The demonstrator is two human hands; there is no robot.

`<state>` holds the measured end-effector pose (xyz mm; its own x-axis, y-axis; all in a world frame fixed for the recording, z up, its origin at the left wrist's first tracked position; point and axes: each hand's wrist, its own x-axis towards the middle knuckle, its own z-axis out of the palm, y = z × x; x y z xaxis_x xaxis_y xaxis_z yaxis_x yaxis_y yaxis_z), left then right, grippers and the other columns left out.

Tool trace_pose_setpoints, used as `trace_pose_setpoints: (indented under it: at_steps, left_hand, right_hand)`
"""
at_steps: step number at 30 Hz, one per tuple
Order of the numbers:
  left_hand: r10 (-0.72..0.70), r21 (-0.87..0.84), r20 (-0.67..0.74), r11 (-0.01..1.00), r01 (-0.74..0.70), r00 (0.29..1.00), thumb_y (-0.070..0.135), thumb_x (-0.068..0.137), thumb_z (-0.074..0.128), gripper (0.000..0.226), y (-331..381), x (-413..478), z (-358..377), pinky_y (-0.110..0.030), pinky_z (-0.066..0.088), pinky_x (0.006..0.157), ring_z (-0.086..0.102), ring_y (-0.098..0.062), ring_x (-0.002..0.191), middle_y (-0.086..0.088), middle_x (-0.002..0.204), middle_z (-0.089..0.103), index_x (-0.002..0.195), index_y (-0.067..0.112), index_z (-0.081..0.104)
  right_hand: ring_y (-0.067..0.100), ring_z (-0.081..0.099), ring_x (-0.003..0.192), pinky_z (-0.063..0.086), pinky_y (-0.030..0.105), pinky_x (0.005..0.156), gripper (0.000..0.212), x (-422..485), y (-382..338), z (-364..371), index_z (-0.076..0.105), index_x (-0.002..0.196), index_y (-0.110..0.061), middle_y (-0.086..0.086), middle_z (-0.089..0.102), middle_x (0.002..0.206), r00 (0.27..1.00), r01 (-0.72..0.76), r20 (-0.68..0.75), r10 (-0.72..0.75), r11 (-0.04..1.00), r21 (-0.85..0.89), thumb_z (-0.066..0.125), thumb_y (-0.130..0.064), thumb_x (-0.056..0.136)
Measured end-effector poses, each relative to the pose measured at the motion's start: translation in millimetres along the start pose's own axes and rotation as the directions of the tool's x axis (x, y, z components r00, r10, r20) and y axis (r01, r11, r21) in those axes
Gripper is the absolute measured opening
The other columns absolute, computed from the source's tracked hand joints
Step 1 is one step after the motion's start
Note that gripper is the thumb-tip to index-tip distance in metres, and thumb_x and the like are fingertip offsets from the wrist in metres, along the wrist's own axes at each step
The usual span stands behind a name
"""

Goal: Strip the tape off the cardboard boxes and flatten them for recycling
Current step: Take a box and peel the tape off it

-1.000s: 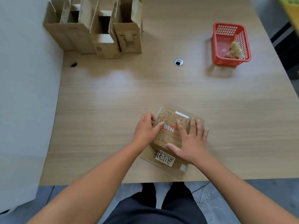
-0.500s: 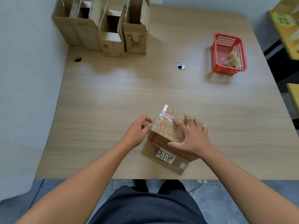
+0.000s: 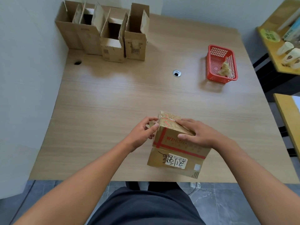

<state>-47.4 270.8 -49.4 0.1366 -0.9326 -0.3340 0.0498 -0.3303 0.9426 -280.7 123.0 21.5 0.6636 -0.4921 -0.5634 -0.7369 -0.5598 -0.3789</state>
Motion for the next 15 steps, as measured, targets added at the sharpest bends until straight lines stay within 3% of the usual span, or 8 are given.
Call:
trace_pose_setpoints:
  at_steps: [4, 6, 8, 12, 15]
  left_hand:
    - [0.036, 0.024, 0.012, 0.999, -0.036, 0.999, 0.042, 0.096, 0.068, 0.034, 7, -4, 1, -0.027, 0.056, 0.077, 0.061, -0.005, 0.074, 0.002, 0.092, 0.063, 0.128, 0.043, 0.058]
    - [0.078, 0.128, -0.003, 0.989, -0.077, 0.997, 0.041, 0.085, 0.080, 0.051, 10, -6, 0, -0.022, 0.051, 0.070, 0.056, -0.007, 0.069, 0.000, 0.077, 0.056, 0.130, 0.045, 0.056]
    - [0.155, 0.207, -0.051, 0.968, -0.141, 0.987, 0.040, 0.078, 0.087, 0.059, 14, -6, 2, -0.017, 0.049, 0.065, 0.054, -0.003, 0.065, 0.005, 0.074, 0.055, 0.127, 0.047, 0.056]
    - [0.338, 0.218, -0.112, 0.926, -0.309, 0.934, 0.027, 0.084, 0.083, 0.041, 25, 0, 11, -0.016, 0.049, 0.070, 0.056, -0.007, 0.070, 0.013, 0.101, 0.055, 0.115, 0.046, 0.063]
    - [0.384, 0.299, -0.108, 0.892, -0.338, 0.917, 0.022, 0.087, 0.080, 0.024, 29, 8, 8, -0.016, 0.048, 0.071, 0.056, -0.008, 0.071, 0.017, 0.100, 0.059, 0.100, 0.039, 0.069]
  right_hand:
    - [0.013, 0.041, 0.140, 0.042, 0.045, 0.109, 0.069, -6, 0, -6, 0.027, 0.154, -0.057, -0.017, 0.035, 0.160, 1.000, 0.003, -0.028, -0.005, 0.997, -0.073, 0.038, -0.078, 0.089]
    - [0.009, 0.047, 0.133, 0.045, 0.040, 0.104, 0.064, -8, 1, -11, 0.032, 0.151, -0.059, -0.020, 0.043, 0.154, 0.999, 0.022, -0.034, -0.024, 0.999, -0.046, 0.038, -0.077, 0.090]
    - [0.007, 0.052, 0.127, 0.045, 0.034, 0.100, 0.058, -7, 4, -17, 0.039, 0.147, -0.059, -0.022, 0.051, 0.147, 0.998, 0.045, -0.041, -0.044, 0.999, 0.028, 0.043, -0.075, 0.091]
    - [0.001, 0.052, 0.123, 0.041, 0.024, 0.096, 0.057, 2, 6, -26, 0.047, 0.141, -0.060, -0.028, 0.056, 0.138, 0.998, 0.042, 0.035, -0.046, 0.991, 0.124, 0.047, -0.077, 0.086]
    - [0.002, 0.056, 0.117, 0.042, 0.020, 0.088, 0.049, 6, 3, -25, 0.048, 0.140, -0.061, -0.030, 0.058, 0.125, 0.997, 0.007, 0.073, -0.017, 0.990, 0.140, 0.047, -0.073, 0.092]
